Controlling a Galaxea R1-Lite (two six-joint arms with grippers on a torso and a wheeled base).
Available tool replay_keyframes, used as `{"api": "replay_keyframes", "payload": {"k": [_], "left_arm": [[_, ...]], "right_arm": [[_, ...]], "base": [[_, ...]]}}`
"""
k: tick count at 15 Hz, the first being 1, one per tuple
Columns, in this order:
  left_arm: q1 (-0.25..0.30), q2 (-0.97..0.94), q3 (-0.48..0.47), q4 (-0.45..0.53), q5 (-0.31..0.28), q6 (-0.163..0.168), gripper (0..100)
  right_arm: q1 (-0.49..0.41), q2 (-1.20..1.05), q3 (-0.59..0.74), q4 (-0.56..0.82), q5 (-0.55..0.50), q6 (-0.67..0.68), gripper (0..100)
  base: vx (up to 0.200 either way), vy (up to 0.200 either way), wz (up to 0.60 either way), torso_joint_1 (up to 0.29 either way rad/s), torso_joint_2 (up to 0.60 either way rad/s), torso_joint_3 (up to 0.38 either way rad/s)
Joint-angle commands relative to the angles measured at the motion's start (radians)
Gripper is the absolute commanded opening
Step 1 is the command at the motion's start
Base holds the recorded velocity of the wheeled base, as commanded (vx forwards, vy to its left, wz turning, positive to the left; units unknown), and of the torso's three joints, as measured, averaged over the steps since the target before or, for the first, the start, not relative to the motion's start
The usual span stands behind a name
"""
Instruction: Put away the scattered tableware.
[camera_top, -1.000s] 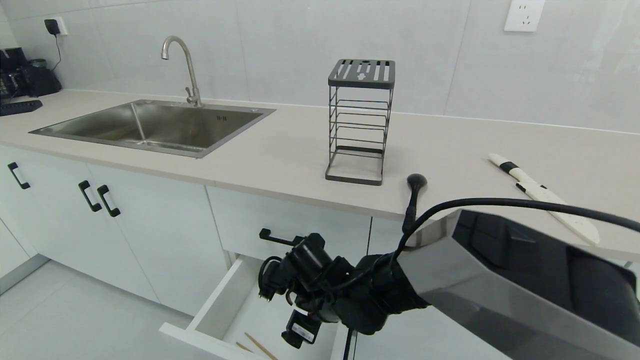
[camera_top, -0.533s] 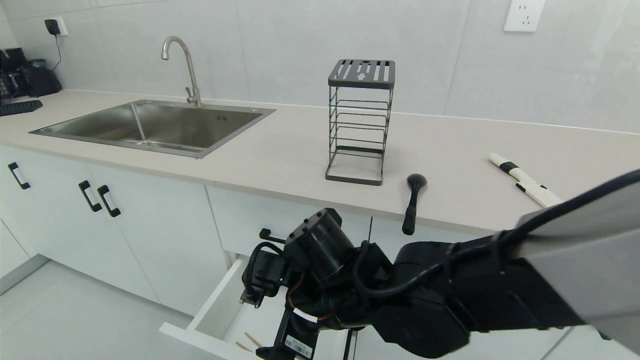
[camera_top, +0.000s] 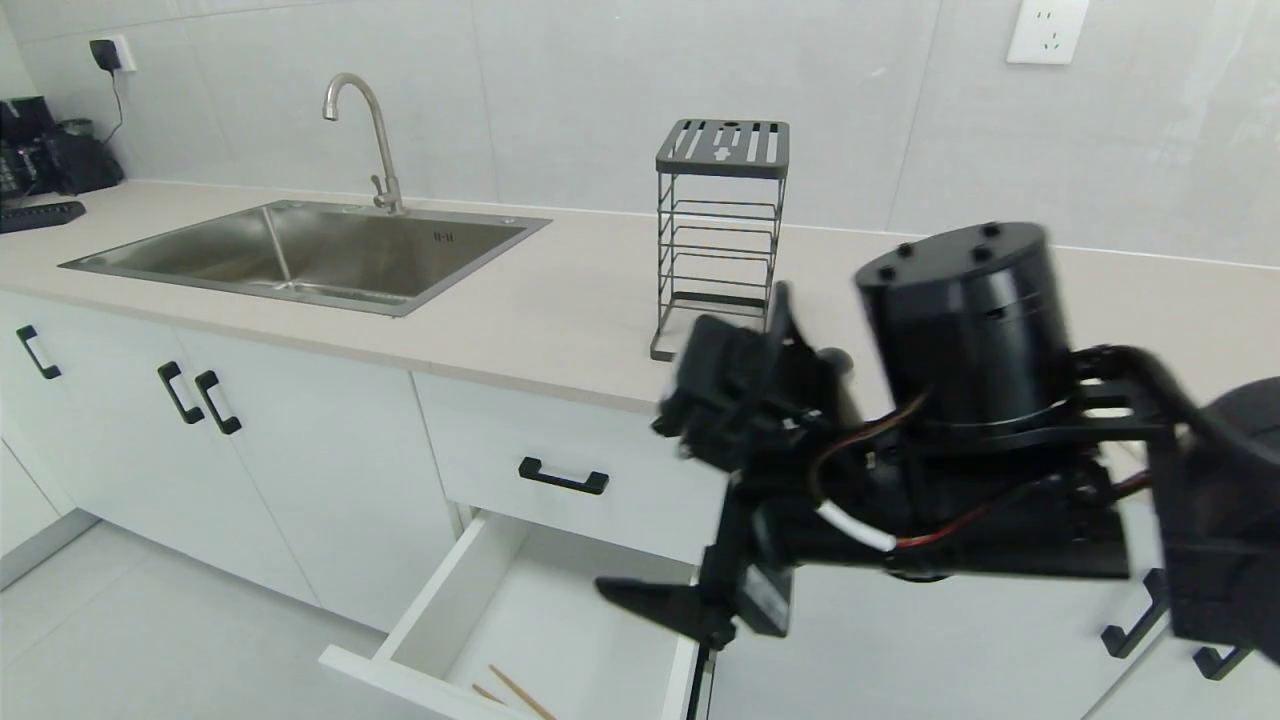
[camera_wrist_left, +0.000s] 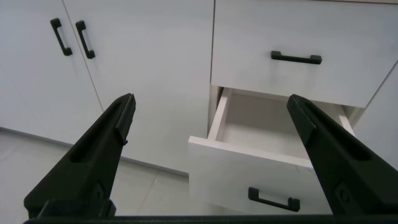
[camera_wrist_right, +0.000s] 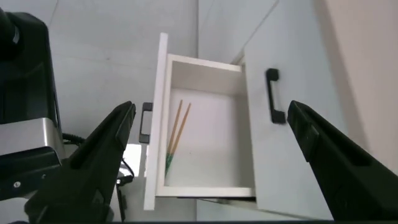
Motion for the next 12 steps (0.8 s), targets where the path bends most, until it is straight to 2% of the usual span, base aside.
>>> {"api": "replay_keyframes", "payload": {"k": [1,4,5,6,8,10,11,12], "left_arm": [[0.000,0.002,0.000,0.000,0.000,0.000,100],[0.000,0.002,0.000,0.000,0.000,0.000,100],[0.000,0.002,0.000,0.000,0.000,0.000,100],[0.000,0.002,0.000,0.000,0.000,0.000,100],[0.000,0.002,0.000,0.000,0.000,0.000,100],[0.000,0.002,0.000,0.000,0.000,0.000,100],[0.000,0.002,0.000,0.000,0.000,0.000,100],[0.000,0.002,0.000,0.000,0.001,0.000,100]], "right_arm": [[-0.159,-0.212,0.129,0.000,-0.055,0.017,100],[-0.288,-0.247,0.132,-0.003,-0.137,0.104,100],[-0.288,-0.247,0.132,-0.003,-0.137,0.104,100],[-0.395,-0.204,0.041,-0.003,-0.137,0.155,100],[-0.449,-0.123,-0.017,-0.003,-0.139,0.195,100],[-0.456,-0.062,-0.065,-0.003,-0.151,0.227,100],[-0.447,0.023,-0.150,0.003,-0.213,0.282,100],[-0.439,0.060,-0.181,0.005,-0.236,0.319,100]], "base": [[0.000,0.000,0.00,0.000,0.00,0.000],[0.000,0.000,0.00,0.000,0.00,0.000],[0.000,0.000,0.00,0.000,0.00,0.000],[0.000,0.000,0.00,0.000,0.00,0.000],[0.000,0.000,0.00,0.000,0.00,0.000],[0.000,0.000,0.00,0.000,0.00,0.000],[0.000,0.000,0.00,0.000,0.00,0.000],[0.000,0.000,0.00,0.000,0.00,0.000]]}}
